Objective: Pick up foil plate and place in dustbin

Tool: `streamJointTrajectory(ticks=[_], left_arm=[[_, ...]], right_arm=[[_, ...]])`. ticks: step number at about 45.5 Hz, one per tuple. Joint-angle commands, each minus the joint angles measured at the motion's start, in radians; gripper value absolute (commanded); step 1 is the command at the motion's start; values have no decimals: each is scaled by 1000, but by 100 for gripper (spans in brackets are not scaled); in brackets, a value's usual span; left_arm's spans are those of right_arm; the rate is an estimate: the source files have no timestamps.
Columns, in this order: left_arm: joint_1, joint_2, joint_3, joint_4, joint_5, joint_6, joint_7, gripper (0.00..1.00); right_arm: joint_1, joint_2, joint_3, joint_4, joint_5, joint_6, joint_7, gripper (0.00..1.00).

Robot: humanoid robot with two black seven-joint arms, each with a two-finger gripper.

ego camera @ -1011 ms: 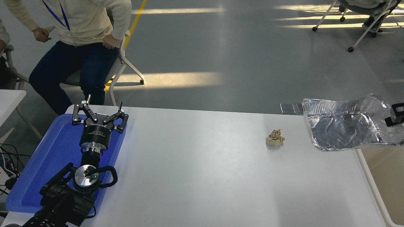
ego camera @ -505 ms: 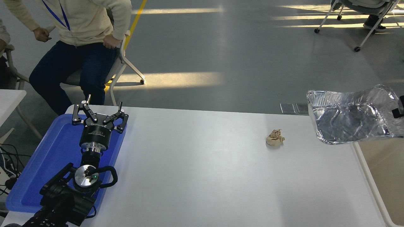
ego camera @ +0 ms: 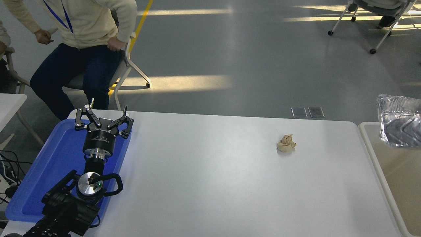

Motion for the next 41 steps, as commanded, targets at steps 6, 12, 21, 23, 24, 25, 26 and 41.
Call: streamJointTrajectory(ticks=[6,12,21,23,24,25,26,41], left_arm=[[0,0,0,0,-2,0,0,100],[0,0,0,1,0,0,0,100],[0,2,0,1,0,0,0,100],[0,0,0,0,0,0,0,100],[0,2,0,1,-2,0,0,100],[0,2,0,2,-2,0,0,100],[0,0,0,0,-2,0,0,100],[0,0,0,2,-2,0,0,100]], right_arm=[[-407,30,40,-361,162,-192,4,0],[-604,96,42,-519,282,-275,12,0],[-870,183,39,-684,480,-374,27,0],[-910,199,39,-704,515,-381,27,0],[-925,206,37,-712,526,-384,27,0],[-938,216,36,-720,535,-385,27,0],[-945,223,36,-727,543,-390,27,0],[-997,277,43,-744,557,-485,12,0]])
